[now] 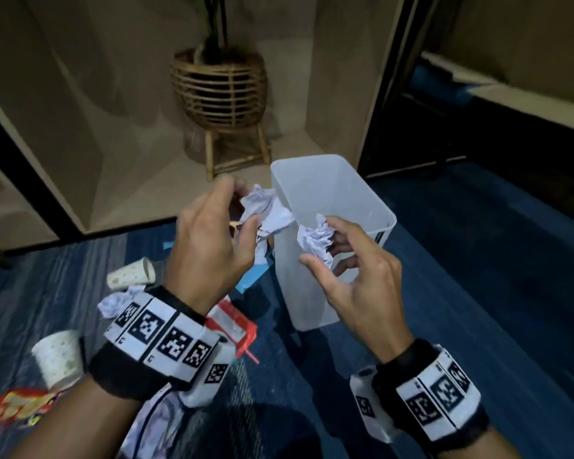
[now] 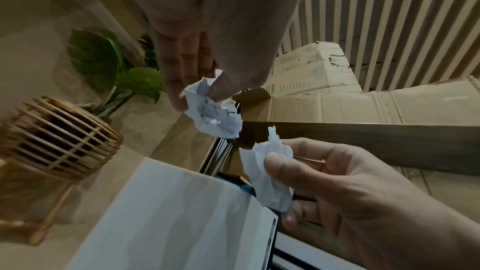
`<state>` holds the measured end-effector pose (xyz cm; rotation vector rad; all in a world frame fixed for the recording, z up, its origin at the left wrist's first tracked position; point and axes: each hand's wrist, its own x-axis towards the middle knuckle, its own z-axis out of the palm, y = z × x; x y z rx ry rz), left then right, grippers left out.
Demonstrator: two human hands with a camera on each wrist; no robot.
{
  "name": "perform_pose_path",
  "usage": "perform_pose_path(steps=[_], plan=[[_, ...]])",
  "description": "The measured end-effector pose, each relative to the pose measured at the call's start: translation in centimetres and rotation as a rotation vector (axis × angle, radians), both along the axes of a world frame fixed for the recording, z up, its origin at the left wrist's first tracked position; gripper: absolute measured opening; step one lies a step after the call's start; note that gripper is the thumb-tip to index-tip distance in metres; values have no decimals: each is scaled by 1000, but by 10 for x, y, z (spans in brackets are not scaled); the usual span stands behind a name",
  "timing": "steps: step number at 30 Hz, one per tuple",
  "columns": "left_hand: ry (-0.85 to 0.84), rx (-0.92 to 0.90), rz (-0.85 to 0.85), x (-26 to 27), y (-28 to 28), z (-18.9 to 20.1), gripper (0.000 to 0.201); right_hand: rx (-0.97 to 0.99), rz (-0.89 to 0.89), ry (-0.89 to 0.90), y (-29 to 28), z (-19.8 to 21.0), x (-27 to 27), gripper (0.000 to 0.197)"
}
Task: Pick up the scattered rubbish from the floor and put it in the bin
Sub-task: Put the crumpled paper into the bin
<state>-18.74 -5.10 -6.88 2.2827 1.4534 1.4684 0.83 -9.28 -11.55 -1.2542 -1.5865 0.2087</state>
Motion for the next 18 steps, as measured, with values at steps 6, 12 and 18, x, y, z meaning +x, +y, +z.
perform_pose_path(steps=[6,12,18], plan=[[-60,100,-50,32,30,22,15,136,-88,3,20,32,13,48],[-33,148,-88,49,65,13,11,37,-149,-118,47,28,29,48],[-3,17,-91,66,79,-3,11,-122,-199,-210,53,4,38,53]])
